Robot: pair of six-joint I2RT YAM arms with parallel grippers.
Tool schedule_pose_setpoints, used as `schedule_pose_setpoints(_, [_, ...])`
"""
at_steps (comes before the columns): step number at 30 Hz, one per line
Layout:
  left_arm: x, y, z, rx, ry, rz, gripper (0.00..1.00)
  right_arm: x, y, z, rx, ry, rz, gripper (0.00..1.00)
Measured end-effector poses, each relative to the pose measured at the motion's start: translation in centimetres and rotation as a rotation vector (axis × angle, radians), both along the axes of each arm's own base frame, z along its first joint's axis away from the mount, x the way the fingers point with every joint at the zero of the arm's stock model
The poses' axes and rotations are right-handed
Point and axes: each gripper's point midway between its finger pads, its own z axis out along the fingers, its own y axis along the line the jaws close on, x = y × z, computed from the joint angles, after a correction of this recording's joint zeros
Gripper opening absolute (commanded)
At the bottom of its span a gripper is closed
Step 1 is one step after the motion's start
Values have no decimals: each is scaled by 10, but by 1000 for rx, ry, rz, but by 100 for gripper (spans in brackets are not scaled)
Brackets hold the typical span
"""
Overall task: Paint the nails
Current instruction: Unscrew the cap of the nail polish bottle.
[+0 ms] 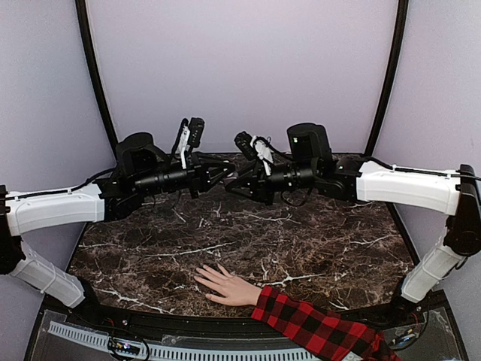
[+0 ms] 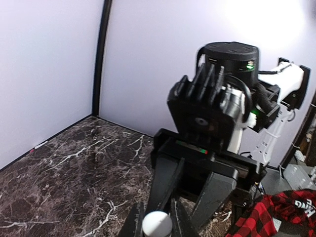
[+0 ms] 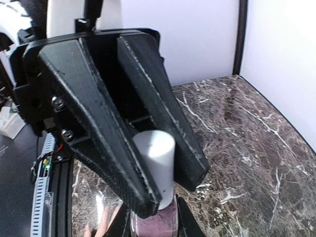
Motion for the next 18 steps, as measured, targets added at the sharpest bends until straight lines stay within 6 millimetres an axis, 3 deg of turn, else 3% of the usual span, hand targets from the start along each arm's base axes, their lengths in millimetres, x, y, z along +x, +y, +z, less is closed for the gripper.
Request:
schedule_pose_setpoints(9, [45, -3, -21, 11, 98, 262, 0, 44, -3, -21, -67, -44, -254, 0])
schedule_pose_setpoints(18, [70, -2, -35, -5, 149, 438, 0, 65, -6, -33, -109, -89, -404, 0])
